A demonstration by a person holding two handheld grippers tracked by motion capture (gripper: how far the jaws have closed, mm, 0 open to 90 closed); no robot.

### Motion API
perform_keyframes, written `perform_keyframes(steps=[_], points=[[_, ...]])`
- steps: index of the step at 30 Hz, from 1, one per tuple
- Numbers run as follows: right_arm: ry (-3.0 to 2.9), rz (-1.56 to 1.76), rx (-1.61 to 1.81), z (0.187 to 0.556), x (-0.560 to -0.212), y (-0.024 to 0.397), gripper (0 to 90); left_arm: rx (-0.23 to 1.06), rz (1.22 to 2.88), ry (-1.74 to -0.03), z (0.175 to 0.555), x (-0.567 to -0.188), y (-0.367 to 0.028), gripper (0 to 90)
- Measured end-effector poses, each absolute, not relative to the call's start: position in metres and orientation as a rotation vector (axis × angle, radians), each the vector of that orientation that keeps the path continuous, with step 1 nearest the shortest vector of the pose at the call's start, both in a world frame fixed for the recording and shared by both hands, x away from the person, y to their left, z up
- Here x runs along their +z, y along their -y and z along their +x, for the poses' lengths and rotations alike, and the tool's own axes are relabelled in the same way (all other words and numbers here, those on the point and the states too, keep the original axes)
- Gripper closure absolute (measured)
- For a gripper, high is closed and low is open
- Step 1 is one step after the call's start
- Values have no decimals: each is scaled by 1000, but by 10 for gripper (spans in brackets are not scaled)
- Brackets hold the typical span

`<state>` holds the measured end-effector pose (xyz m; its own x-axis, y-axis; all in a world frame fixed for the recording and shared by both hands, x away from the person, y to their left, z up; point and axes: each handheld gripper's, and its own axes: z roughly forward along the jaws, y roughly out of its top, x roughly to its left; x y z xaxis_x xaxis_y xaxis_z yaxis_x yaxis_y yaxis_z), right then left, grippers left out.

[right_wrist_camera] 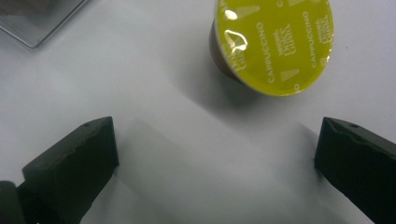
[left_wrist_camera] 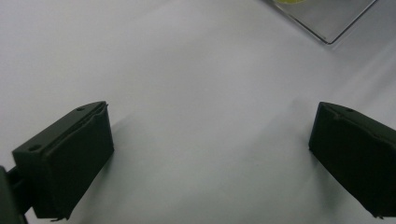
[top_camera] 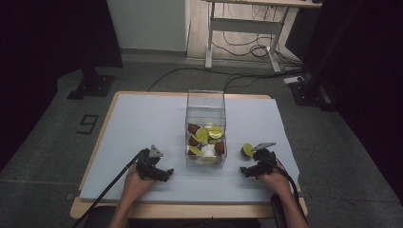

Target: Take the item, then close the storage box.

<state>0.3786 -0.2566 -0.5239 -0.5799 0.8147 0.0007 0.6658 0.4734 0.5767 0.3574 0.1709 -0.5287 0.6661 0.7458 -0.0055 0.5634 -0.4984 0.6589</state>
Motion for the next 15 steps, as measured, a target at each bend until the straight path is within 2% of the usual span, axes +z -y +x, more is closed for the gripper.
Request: perform_keyframes(steps=[15], points=[[-2458, 1274, 754, 380, -522, 255, 0, 373, 2242, -1009, 357, -528, -171, 0]])
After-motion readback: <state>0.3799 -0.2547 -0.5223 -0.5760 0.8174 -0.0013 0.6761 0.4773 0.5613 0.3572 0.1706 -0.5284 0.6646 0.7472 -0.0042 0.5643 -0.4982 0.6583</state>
